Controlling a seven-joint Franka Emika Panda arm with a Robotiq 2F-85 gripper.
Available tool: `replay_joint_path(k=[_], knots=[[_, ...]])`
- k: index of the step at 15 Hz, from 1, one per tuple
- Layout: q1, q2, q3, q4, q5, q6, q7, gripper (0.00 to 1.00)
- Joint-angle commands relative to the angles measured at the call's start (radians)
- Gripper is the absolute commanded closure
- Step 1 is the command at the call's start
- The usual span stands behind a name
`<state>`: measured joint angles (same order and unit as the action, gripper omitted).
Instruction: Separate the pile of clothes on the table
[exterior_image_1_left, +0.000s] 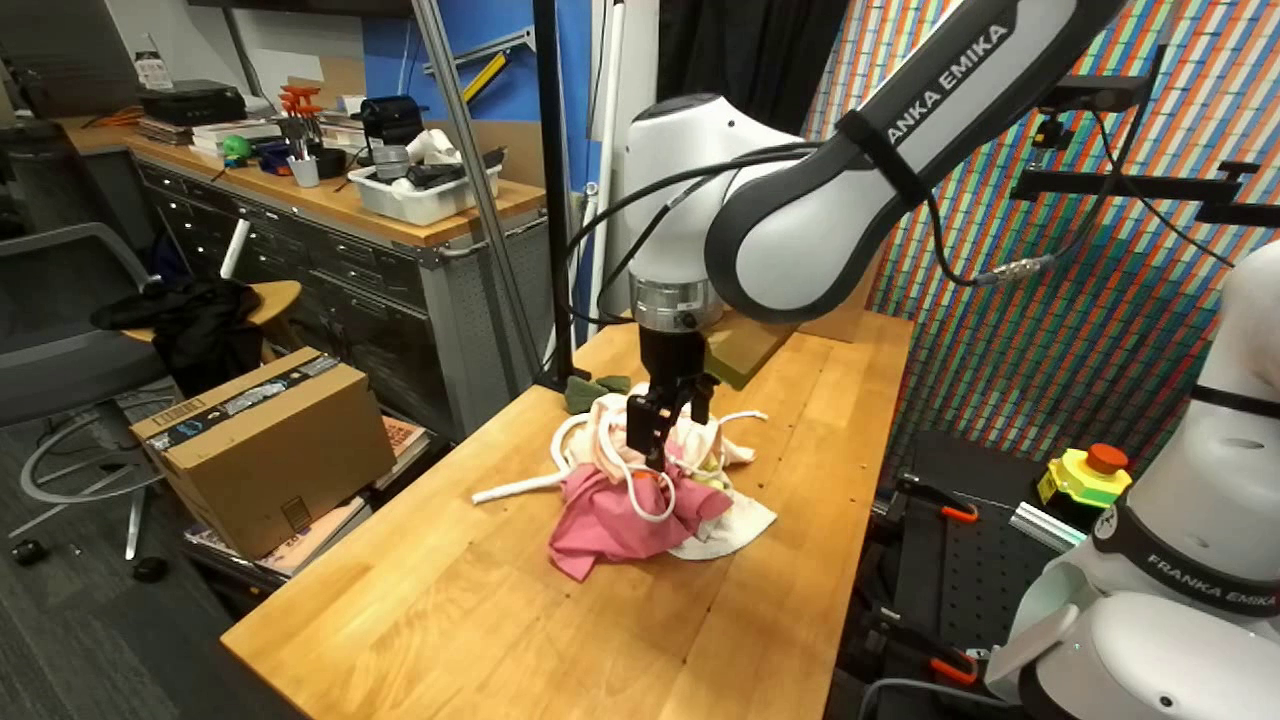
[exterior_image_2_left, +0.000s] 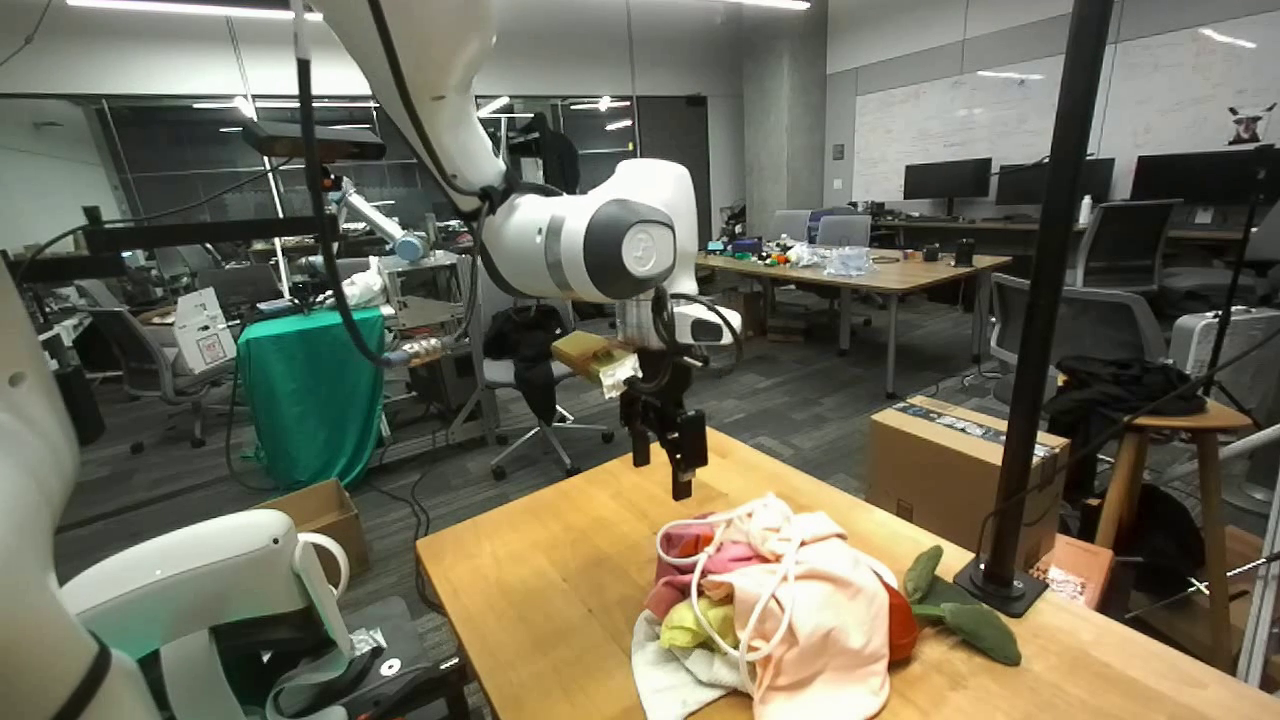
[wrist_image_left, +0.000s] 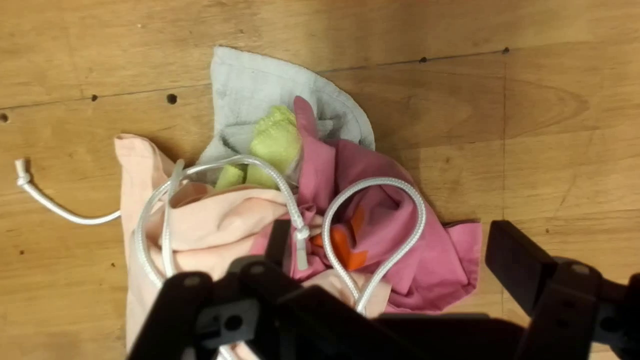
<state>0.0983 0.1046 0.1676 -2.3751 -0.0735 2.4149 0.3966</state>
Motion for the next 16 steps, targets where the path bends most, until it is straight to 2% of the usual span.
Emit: replay_joint_path(k=[1, 5, 8, 11, 16], knots=[[0.049, 0.084, -0.024, 0.020, -0.013, 0.084, 0.099, 0.00], [0.116, 0.190, -0.071, 0.039, -0.099, 0.202, 0.193, 0.00], [0.172, 0.248, -0.113, 0.058, -0.152, 0.247, 0.221, 0.00], [0.224, 0.294, -0.152, 0.082, -0.180, 0.263, 0.236, 0.00], [0.271, 0.344, -0.203, 0.118, -0.196, 0.274, 0.236, 0.00]])
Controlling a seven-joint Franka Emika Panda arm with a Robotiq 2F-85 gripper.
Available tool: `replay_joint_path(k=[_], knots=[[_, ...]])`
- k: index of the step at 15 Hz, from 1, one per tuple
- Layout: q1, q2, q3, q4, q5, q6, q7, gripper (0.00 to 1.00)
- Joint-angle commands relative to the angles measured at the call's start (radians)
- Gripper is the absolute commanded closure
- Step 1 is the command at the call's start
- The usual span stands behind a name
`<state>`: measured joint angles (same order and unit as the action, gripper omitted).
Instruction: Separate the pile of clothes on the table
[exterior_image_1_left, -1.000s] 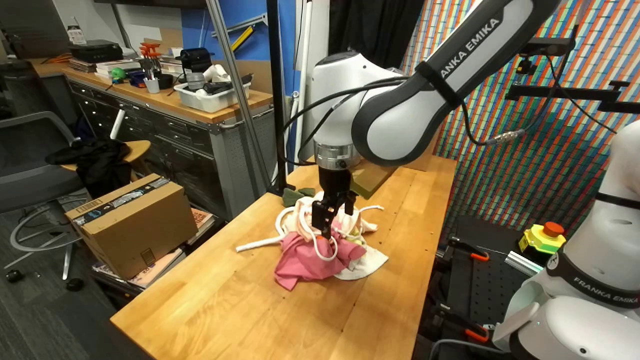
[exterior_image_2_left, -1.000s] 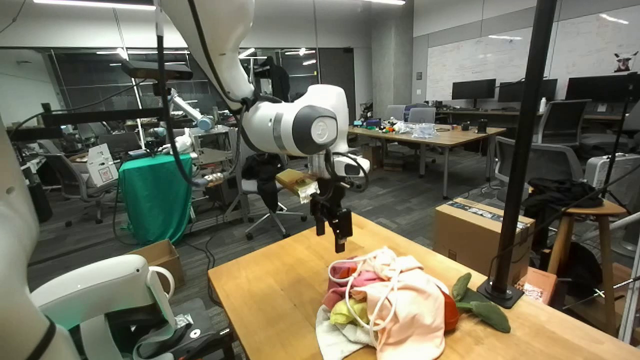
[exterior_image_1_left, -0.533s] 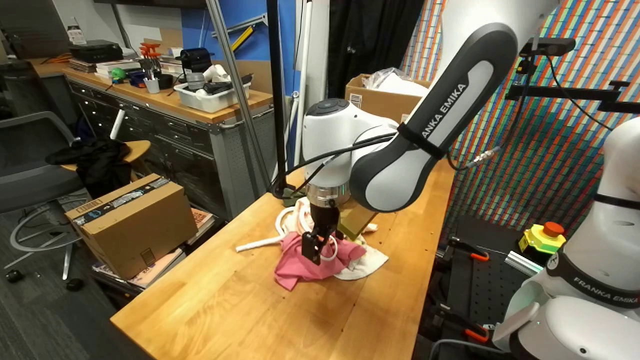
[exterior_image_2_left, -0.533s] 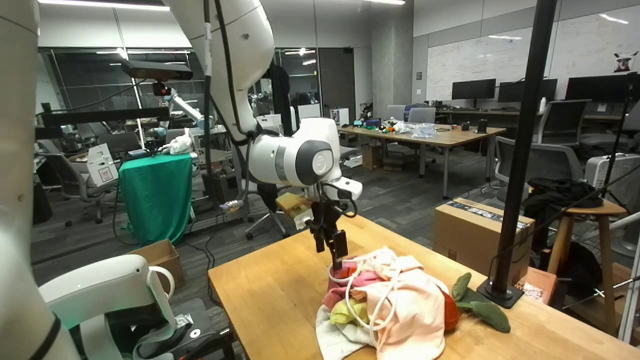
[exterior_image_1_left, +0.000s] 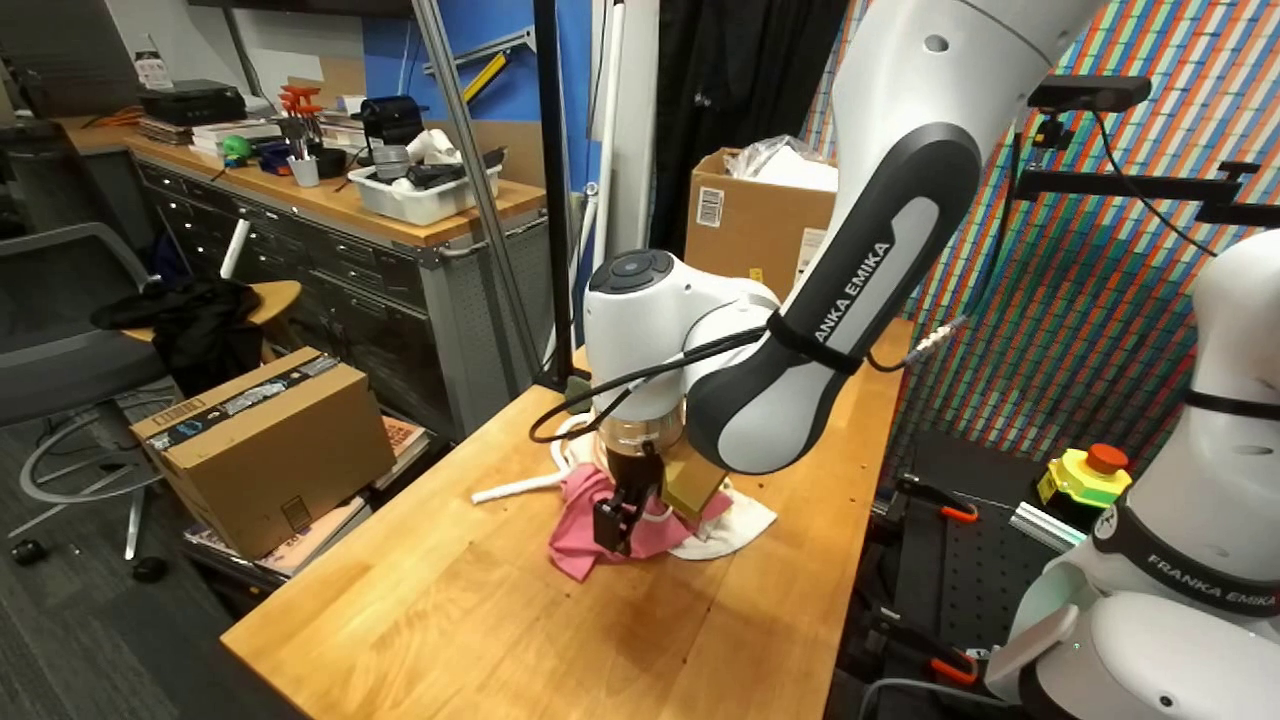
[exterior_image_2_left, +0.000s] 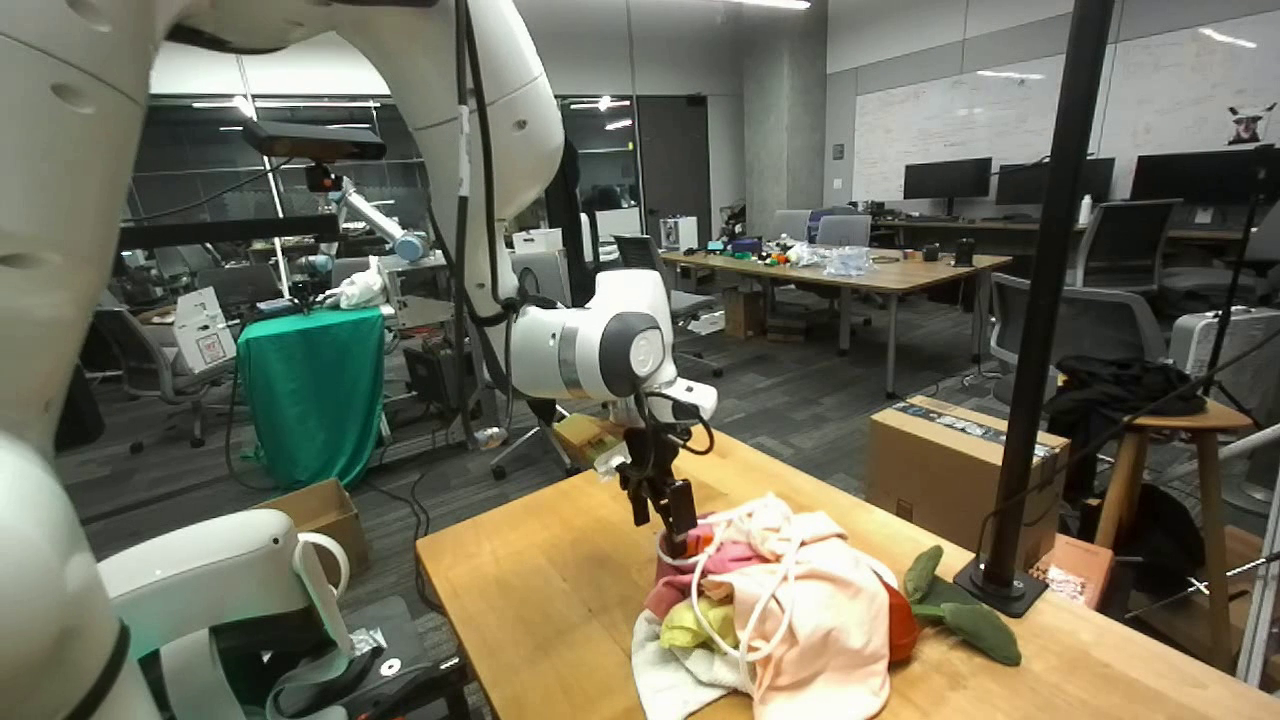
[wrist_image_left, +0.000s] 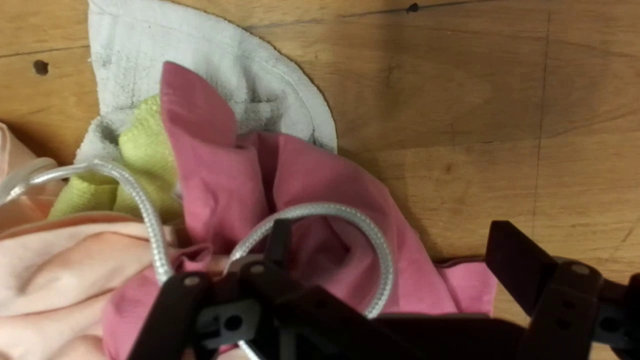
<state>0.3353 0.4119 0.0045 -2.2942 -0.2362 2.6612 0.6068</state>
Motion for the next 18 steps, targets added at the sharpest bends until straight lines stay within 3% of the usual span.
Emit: replay_joint_path(k=[1, 6, 7, 9, 11, 12, 13, 16, 17, 18], knots=[[0.042, 0.049, -0.052, 0.046, -0.039, 0.032, 0.028, 0.00], [0.066, 0.080, -0.095, 0.070, -0.051, 0.045, 0.033, 0.03], [0.073, 0.080, -0.102, 0.070, -0.053, 0.046, 0.035, 0.26], [0.086, 0.081, -0.114, 0.075, -0.056, 0.040, 0.041, 0.29], [0.090, 0.072, -0.117, 0.075, -0.055, 0.029, 0.036, 0.46], [0.090, 0.070, -0.116, 0.076, -0.052, 0.024, 0.032, 0.50], [0.088, 0.066, -0.111, 0.077, -0.048, 0.011, 0.023, 0.40], [0.096, 0.063, -0.117, 0.082, -0.056, -0.010, 0.030, 0.45], [0.095, 0.061, -0.116, 0.084, -0.055, -0.019, 0.031, 0.68], [0.098, 0.060, -0.120, 0.085, -0.058, -0.023, 0.040, 0.69]])
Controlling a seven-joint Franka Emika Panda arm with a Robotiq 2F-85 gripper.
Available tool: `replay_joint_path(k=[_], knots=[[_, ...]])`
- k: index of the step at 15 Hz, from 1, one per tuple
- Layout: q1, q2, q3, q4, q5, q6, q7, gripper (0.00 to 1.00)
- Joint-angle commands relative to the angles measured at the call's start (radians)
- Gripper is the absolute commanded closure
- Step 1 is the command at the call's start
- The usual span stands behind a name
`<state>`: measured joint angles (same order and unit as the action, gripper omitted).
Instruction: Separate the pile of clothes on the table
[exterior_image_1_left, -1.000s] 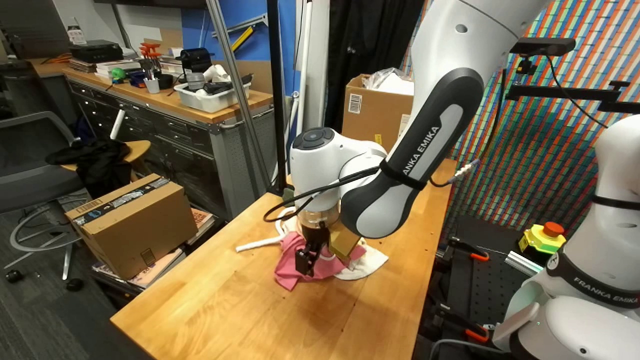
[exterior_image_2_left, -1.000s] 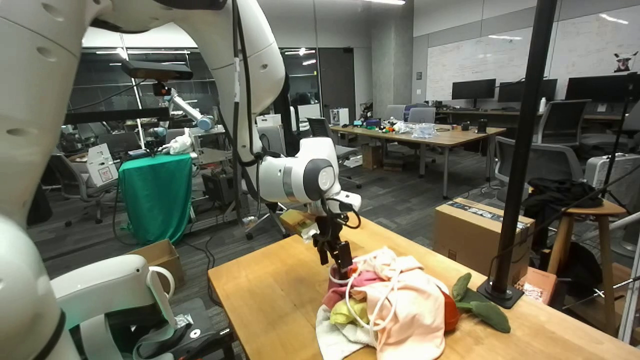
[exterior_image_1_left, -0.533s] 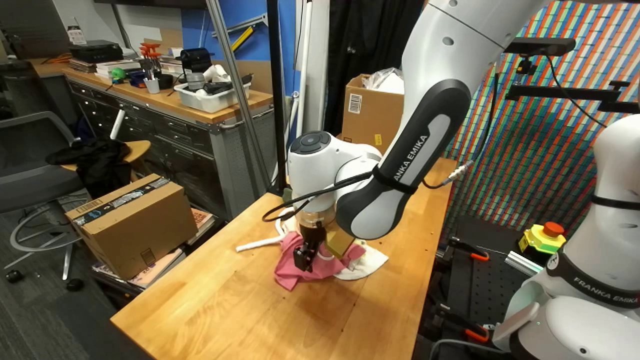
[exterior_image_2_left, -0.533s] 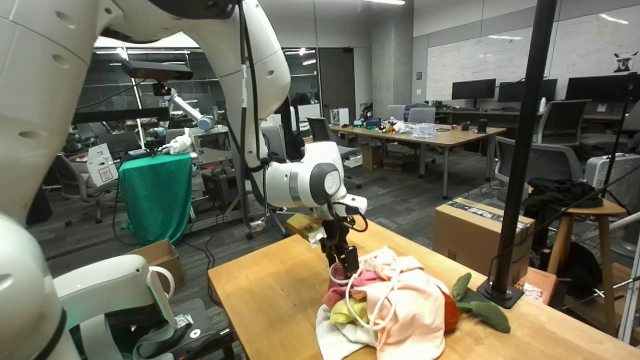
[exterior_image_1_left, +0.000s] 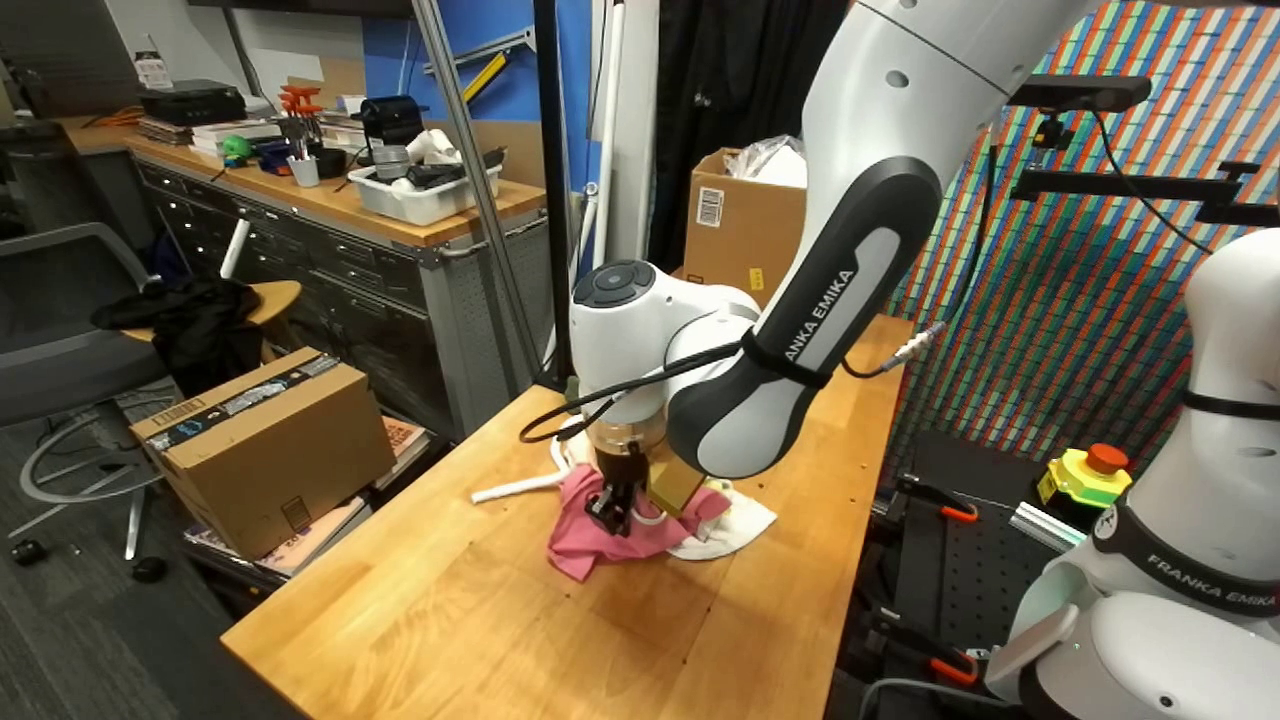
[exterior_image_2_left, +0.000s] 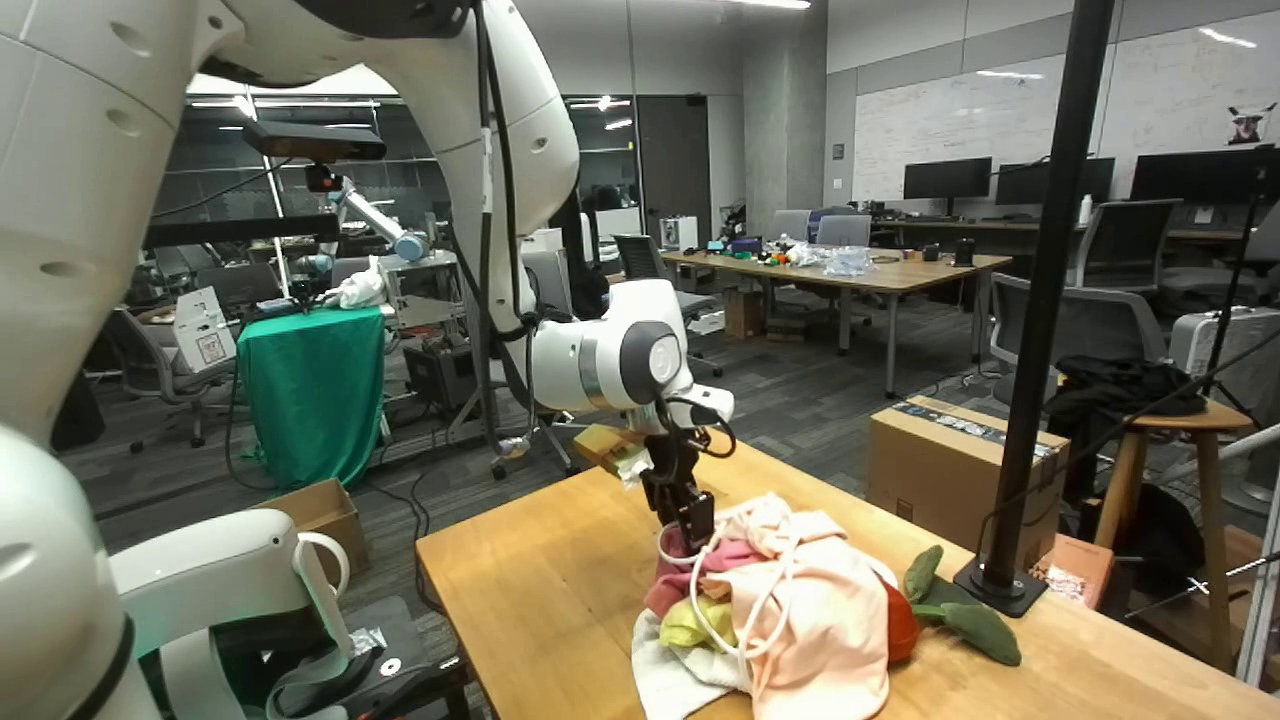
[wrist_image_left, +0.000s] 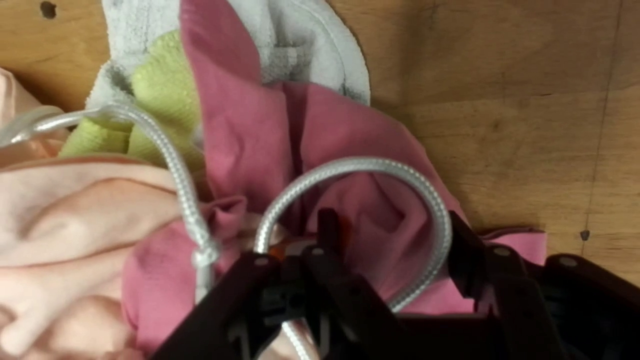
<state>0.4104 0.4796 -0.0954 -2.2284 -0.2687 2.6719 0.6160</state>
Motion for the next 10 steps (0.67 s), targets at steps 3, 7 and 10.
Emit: replay_joint_path(k=[3, 7, 10], knots=[[0.020, -0.027, -0.023, 0.019, -0.031, -0.054, 0.033, 0.89], [0.013, -0.072, -0.033, 0.006, -0.045, -0.080, 0.037, 0.99], [0.020, -0.136, -0.054, -0.011, -0.117, -0.131, 0.066, 0.95]])
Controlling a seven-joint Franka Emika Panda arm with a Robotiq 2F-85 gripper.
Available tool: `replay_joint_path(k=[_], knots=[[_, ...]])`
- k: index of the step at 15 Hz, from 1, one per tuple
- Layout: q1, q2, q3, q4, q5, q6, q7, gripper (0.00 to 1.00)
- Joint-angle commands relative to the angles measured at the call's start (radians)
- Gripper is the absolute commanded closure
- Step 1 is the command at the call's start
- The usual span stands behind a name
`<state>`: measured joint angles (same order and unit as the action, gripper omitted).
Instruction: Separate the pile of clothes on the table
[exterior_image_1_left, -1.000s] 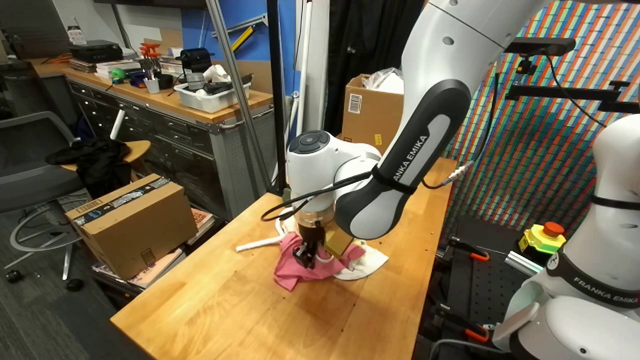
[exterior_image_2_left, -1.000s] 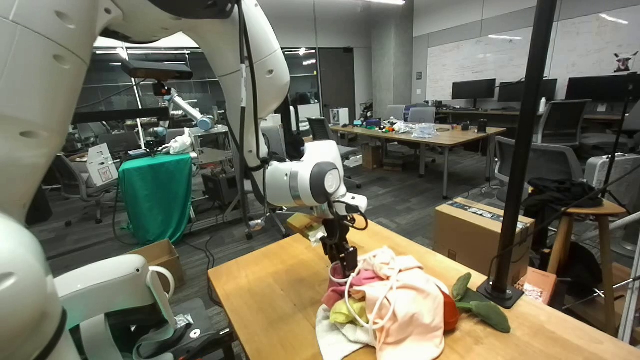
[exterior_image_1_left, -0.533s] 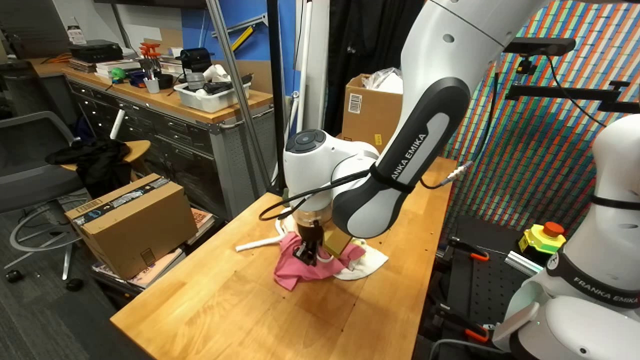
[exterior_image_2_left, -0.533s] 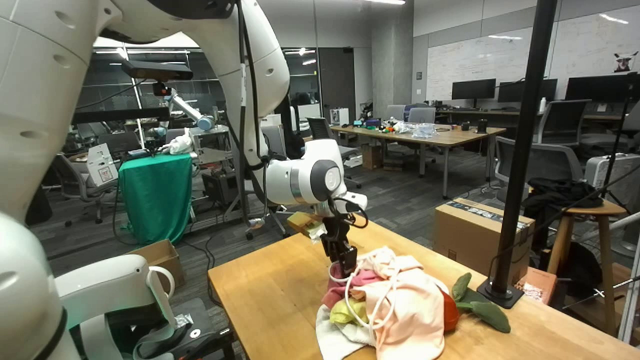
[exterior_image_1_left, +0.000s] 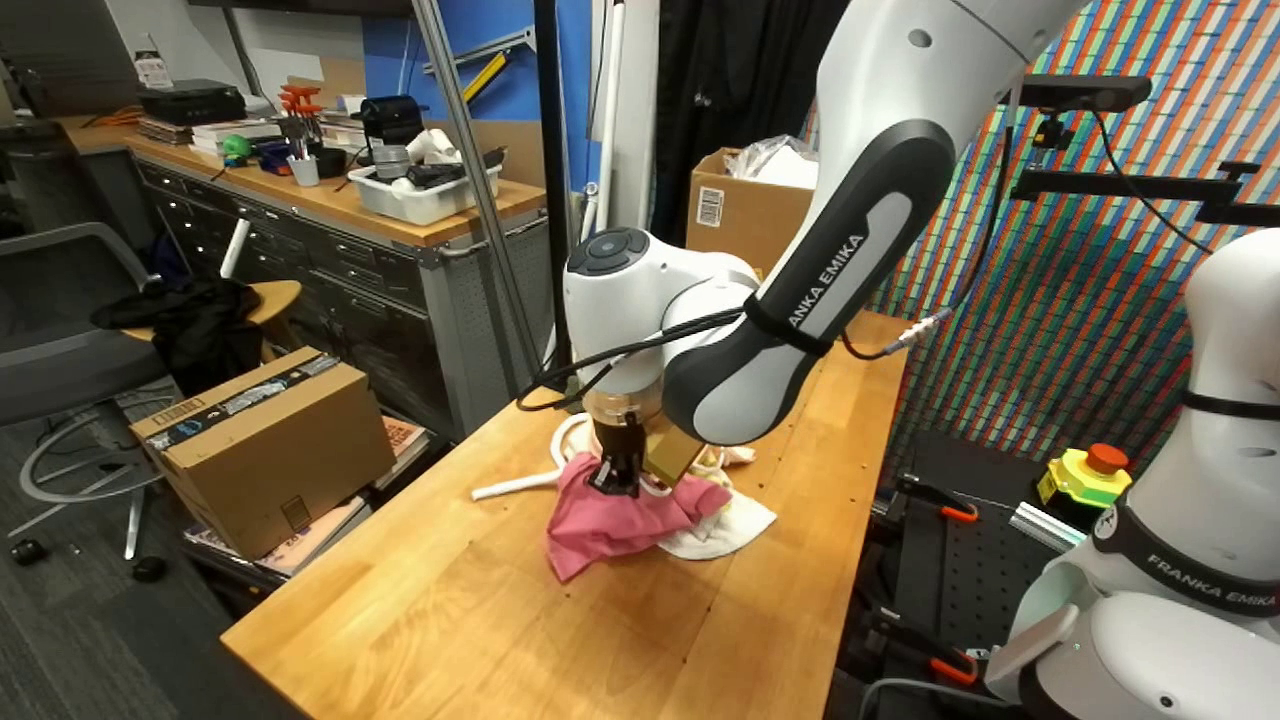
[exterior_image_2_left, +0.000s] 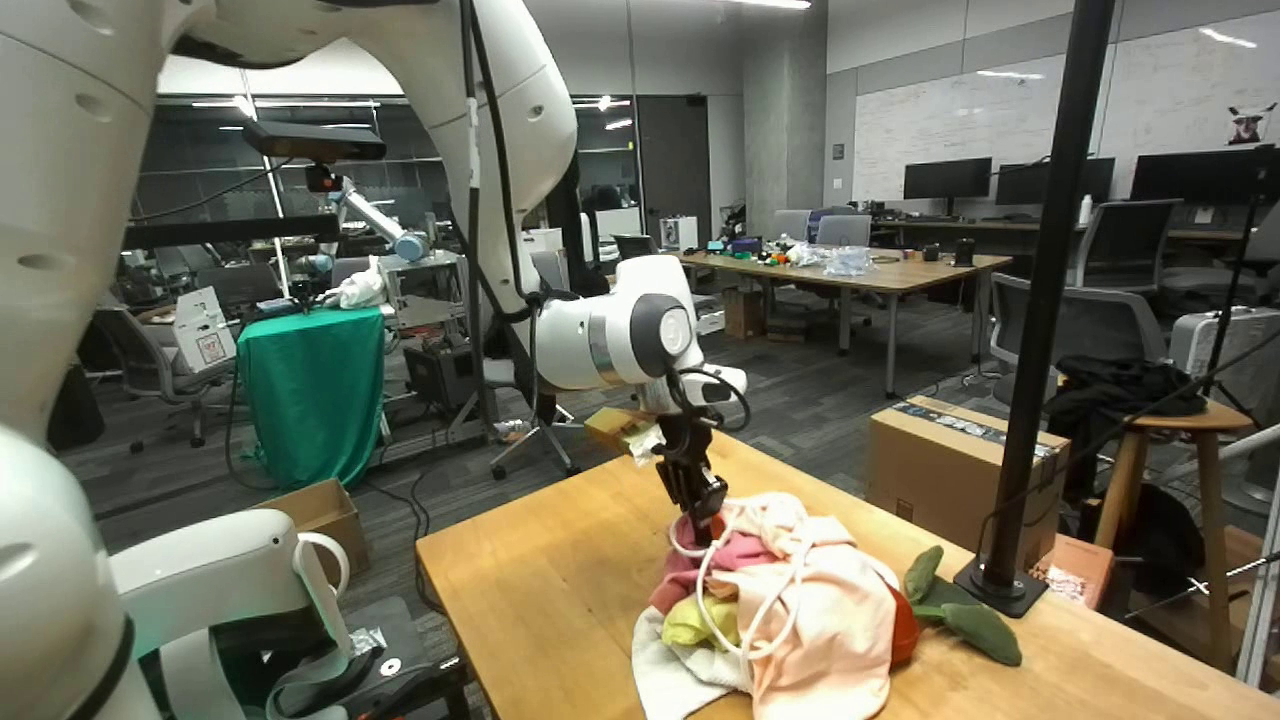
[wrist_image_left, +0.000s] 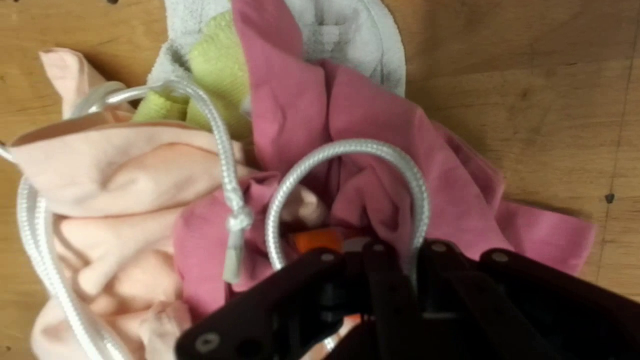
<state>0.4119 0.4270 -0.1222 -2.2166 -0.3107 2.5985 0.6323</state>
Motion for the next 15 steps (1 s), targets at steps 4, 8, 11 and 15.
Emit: replay_joint_path(k=[4, 8, 11, 15], knots=[[-0.020, -0.226, -0.008, -0.043, -0.182, -0.167, 0.094, 0.95], [-0.093, -0.387, 0.055, -0.044, -0.192, -0.275, 0.090, 0.95], [-0.158, -0.497, 0.104, -0.044, -0.220, -0.304, 0.131, 0.95], [-0.248, -0.614, 0.172, -0.025, -0.245, -0.306, 0.222, 0.95]])
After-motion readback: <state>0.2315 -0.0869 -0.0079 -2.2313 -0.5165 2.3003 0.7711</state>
